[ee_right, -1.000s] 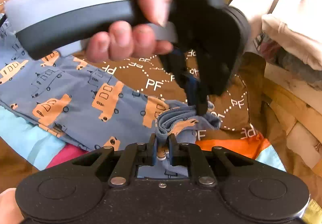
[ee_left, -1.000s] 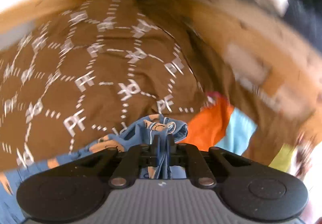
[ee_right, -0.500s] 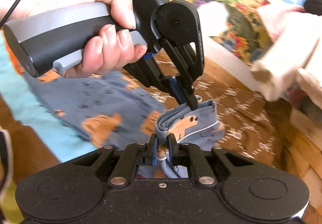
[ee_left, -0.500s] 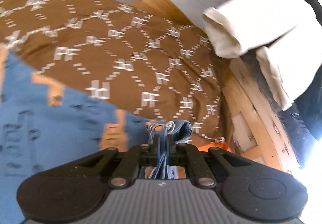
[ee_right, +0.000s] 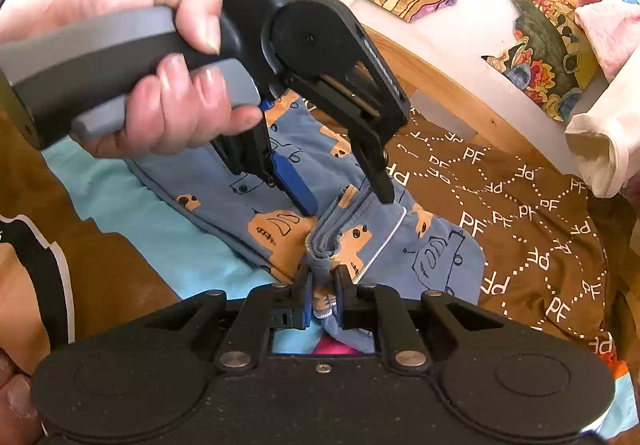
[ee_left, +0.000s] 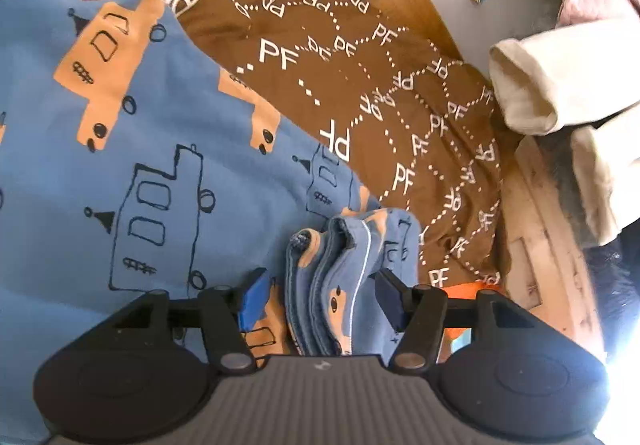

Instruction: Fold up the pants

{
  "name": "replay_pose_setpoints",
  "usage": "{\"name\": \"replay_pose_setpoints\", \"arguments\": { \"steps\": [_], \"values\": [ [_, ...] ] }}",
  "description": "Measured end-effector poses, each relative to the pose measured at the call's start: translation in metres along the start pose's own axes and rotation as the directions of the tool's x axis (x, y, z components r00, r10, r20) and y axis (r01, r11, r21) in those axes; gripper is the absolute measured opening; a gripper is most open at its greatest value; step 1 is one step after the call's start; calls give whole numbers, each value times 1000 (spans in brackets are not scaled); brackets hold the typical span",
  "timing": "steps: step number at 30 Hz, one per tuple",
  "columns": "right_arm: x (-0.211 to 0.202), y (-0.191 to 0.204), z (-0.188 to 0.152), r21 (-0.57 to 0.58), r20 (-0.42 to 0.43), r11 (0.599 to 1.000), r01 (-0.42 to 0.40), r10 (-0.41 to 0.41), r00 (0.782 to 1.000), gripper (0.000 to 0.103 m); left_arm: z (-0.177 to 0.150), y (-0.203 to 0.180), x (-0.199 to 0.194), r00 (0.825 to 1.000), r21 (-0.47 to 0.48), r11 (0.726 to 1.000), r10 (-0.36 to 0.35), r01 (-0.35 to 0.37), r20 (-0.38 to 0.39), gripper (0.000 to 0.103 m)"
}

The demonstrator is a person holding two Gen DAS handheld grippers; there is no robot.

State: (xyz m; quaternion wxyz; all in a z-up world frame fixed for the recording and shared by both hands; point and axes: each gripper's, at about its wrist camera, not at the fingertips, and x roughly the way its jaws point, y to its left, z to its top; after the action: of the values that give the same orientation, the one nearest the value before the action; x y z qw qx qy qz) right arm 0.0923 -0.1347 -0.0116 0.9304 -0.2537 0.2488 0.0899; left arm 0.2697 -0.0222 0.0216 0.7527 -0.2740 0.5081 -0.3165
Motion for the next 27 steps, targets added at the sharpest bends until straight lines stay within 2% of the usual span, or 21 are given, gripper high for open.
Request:
{"name": "replay_pose_setpoints", "arguments": {
  "steps": [3,5,8,11,19,27],
  "values": [
    [-1,-2,-2,5,3,1000,-4,4,1000,14,-3,-8,7,1000,12,1000,27,-27,-6,56],
    [-2,-2,-3,8,4,1000,-7,7,1000,15,-4,-15,11,996,32,996,84,-84,-3,26],
    [-2,-1,-4,9,6,1000,-7,7,1000,16,-6,-22,11,991,63,989,134,-135,11,16],
    [-4,-2,-4,18,12,1000,-8,8,1000,13,-9,-30,7,990,89,986,137,-140,30,12],
    [-5,-3,-4,20,19,1000,-10,9,1000,11,-6,-36,4,987,148,975,160,-163,32,11],
    [-8,-4,12,17,44,999,-48,47,998,9,0,-30,-22,985,204,964,159,-169,65,11]
  ]
}}
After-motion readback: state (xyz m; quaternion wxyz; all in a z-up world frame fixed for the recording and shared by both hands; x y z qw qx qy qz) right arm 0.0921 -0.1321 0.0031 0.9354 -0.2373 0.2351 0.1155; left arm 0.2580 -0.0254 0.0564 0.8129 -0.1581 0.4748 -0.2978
